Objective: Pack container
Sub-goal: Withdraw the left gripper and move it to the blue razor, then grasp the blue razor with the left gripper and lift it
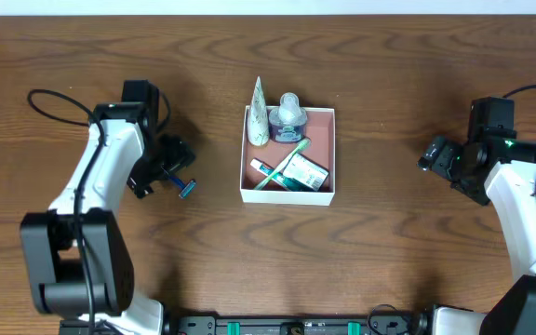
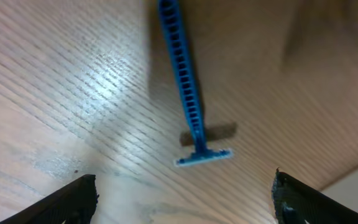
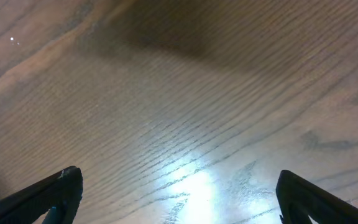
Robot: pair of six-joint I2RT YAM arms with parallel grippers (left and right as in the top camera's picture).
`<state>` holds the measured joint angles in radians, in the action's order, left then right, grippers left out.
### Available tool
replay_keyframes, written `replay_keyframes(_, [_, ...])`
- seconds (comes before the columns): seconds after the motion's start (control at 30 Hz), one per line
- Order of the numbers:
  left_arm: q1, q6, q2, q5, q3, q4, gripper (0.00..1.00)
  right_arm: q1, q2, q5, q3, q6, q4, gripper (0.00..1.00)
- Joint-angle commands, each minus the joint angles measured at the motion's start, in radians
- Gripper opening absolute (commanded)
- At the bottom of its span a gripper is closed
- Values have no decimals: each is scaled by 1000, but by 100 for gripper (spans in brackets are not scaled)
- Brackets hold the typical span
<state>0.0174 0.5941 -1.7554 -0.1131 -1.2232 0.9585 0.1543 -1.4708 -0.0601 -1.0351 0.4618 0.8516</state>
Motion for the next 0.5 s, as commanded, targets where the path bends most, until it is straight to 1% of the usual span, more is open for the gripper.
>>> replay_keyframes(0.0, [13,14,-43,-34,-6,6,89,8,0,-3,-11,-14,2,99])
replay_keyframes(0.23, [13,14,-121,-33,-6,-10,90,8,0,-3,-11,-14,2,99])
replay_keyframes(0.47, [13,13,-181,-33,-6,-31,88,8,0,-3,-11,-14,2,99])
